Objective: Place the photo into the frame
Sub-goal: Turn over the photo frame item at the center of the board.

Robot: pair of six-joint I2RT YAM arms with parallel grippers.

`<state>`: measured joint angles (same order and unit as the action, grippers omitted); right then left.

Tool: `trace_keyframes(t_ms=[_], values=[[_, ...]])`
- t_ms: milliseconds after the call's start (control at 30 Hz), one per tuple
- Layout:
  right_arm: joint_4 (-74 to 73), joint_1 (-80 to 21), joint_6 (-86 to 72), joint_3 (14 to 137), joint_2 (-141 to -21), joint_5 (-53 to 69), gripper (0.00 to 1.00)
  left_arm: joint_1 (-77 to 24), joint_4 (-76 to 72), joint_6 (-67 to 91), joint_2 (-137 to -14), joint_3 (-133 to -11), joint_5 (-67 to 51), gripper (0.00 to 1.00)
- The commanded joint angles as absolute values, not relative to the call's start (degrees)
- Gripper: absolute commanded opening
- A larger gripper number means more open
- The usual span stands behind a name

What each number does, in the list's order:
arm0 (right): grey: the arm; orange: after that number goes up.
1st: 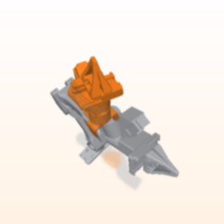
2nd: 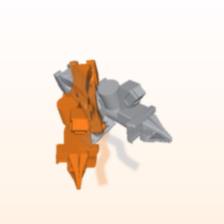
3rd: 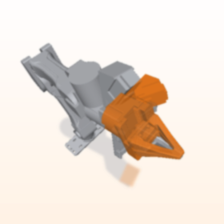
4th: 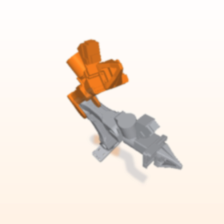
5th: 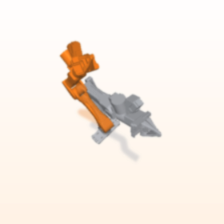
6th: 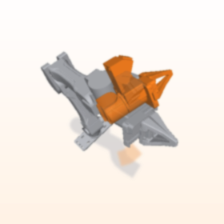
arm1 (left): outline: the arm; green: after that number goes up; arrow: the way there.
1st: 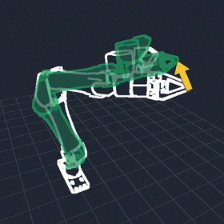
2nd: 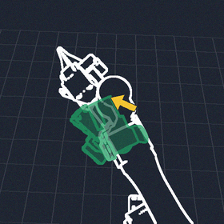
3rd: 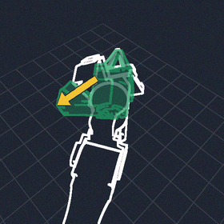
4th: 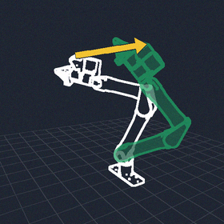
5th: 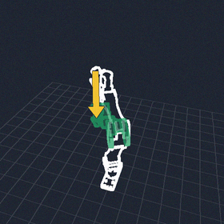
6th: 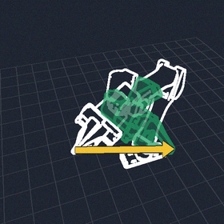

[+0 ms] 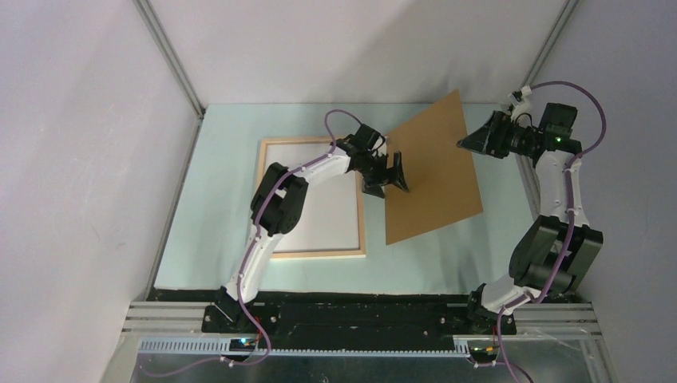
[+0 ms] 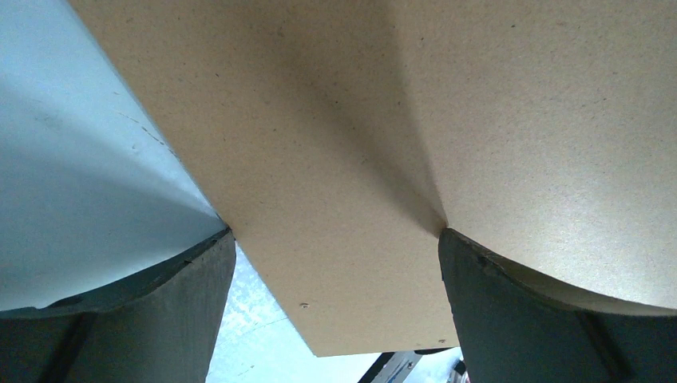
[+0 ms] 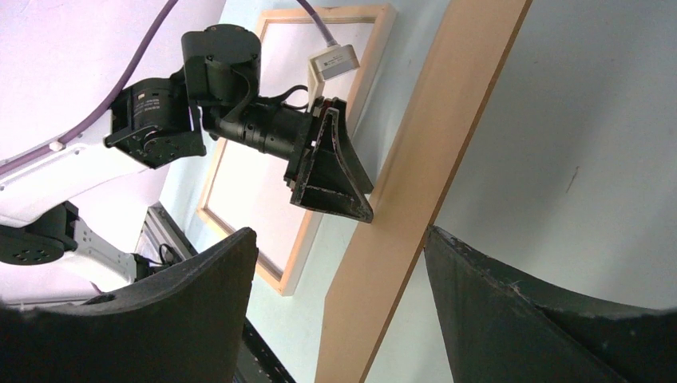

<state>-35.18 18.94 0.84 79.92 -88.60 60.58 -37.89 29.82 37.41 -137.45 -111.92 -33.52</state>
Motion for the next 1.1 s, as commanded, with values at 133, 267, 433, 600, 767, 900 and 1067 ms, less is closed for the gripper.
trace_keyframes(t_ms=[133,267,433,600,767,900,1067], values=[[-38.43,14.04,-3.94,79.42,-86.43,67.68,0.80,-42.00,25.77,36.39,-134.05,-110.00,-38.71,0.98],[-39.11,13.36,-4.08,79.91,-86.18,68.25,0.80,-42.02,25.18,36.51,-133.81,-109.17,-39.02,0.98],[-40.42,12.37,-3.83,79.98,-86.05,69.88,0.80,-42.01,24.71,36.38,-132.78,-108.04,-39.68,0.99],[-38.82,11.36,-5.59,79.98,-85.02,71.55,0.80,-42.03,24.13,36.08,-130.92,-106.78,-40.38,0.98],[-36.70,10.56,-8.52,80.49,-83.97,72.55,0.80,-42.00,24.04,35.91,-129.08,-106.25,-41.29,0.98],[-37.46,9.20,-8.86,81.48,-84.11,72.64,0.80,-41.91,23.98,35.61,-127.60,-105.37,-42.07,0.98],[-36.03,7.55,-10.46,81.65,-84.05,72.51,0.80,-41.67,23.90,35.20,-126.02,-104.32,-43.02,0.98]])
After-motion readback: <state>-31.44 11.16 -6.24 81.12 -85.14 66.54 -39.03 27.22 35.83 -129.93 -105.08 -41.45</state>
